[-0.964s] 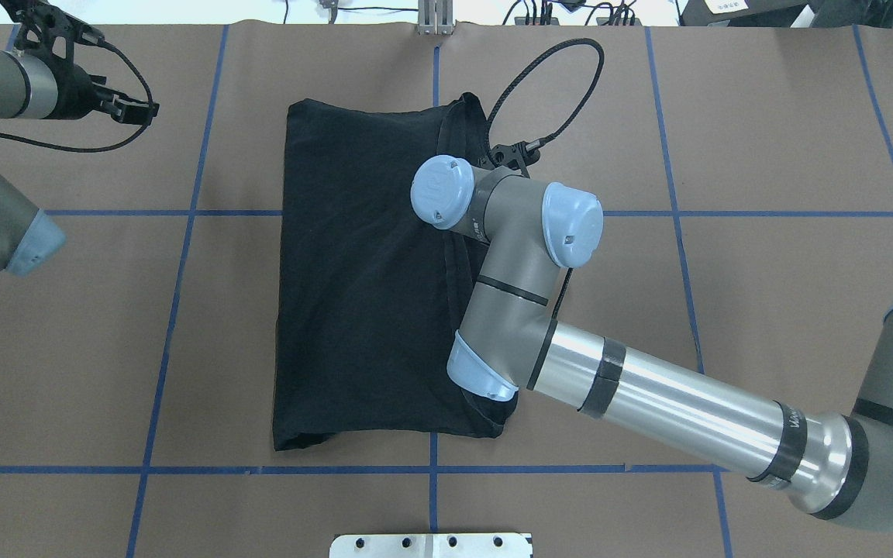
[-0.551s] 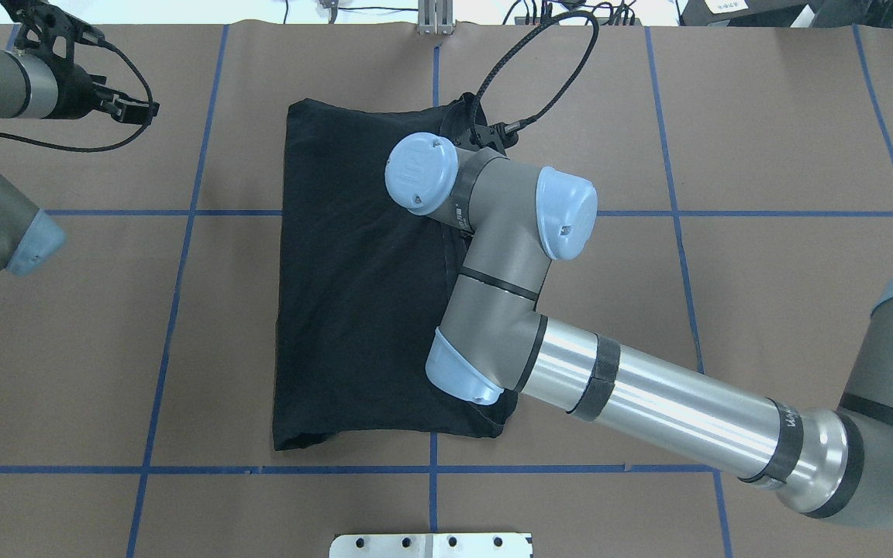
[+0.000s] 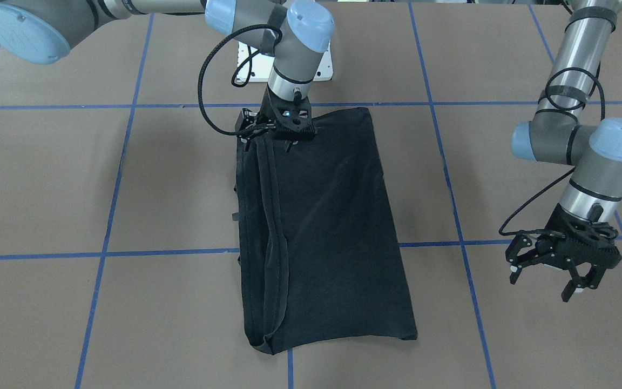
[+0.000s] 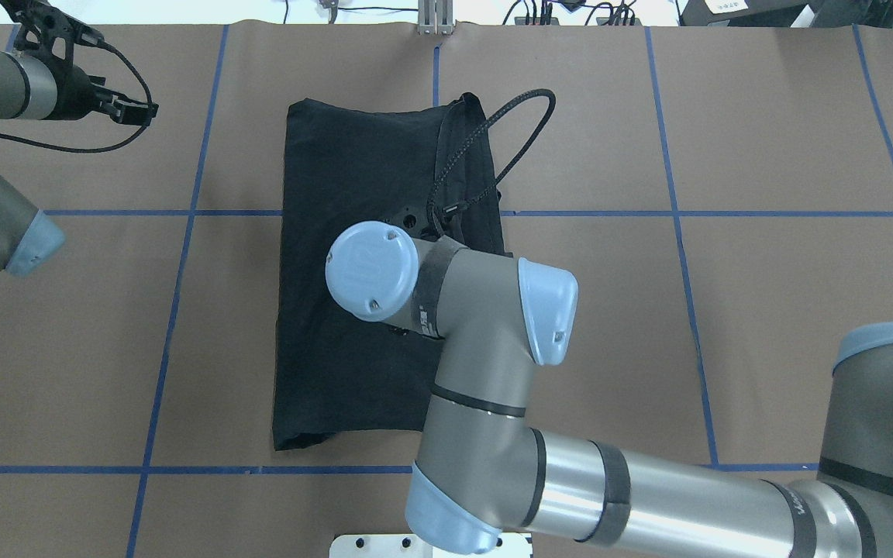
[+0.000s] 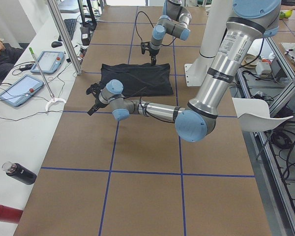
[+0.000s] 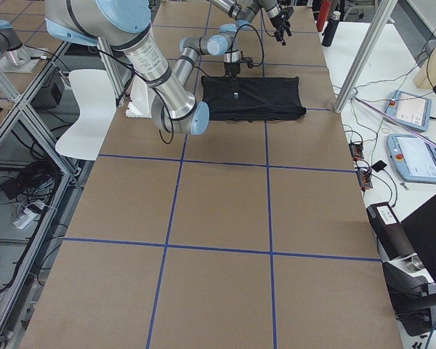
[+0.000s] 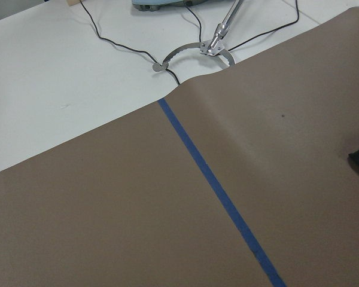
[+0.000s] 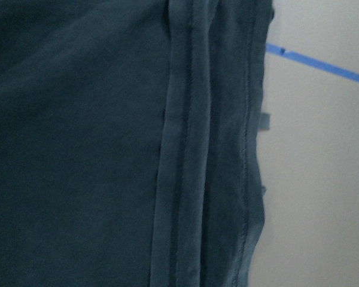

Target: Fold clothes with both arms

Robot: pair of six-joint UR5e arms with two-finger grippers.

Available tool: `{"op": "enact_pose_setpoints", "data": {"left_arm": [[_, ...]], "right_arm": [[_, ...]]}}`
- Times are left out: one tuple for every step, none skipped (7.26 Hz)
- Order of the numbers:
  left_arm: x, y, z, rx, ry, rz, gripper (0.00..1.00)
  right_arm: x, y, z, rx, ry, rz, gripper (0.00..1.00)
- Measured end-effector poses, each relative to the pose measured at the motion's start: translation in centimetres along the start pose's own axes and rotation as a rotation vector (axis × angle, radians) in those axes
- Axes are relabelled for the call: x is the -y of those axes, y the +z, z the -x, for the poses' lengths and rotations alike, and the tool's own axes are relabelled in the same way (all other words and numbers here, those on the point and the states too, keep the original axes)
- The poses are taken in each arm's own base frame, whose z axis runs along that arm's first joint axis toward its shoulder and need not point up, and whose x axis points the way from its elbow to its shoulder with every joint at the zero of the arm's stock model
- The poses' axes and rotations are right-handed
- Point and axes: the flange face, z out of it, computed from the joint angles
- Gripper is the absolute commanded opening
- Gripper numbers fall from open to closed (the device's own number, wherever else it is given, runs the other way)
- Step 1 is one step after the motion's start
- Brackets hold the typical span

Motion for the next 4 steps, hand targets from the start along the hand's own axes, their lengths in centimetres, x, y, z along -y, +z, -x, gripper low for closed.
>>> {"op": "enact_pose_setpoints", "data": {"left_arm": [[0.0,0.0,0.0,0.0,0.0,0.0,1.0],[0.0,0.0,0.0,-0.001,-0.001,0.0,1.0],[-0.1,0.0,0.0,-0.001,-0.001,0.0,1.0],[-0.1,0.0,0.0,0.0,-0.001,0.0,1.0]], "right_arm": [[-2.3,0.1,0.1,0.062,-0.048,-0.016,0.99],[-4.1,0.9,0.5,0.089,-0.084,-0.004,0.99],[-5.5,1.9,1.0,0.084,-0.114,0.038,0.99],[-6.4,2.6,1.4,0.083,-0.14,0.083,0.99]]}}
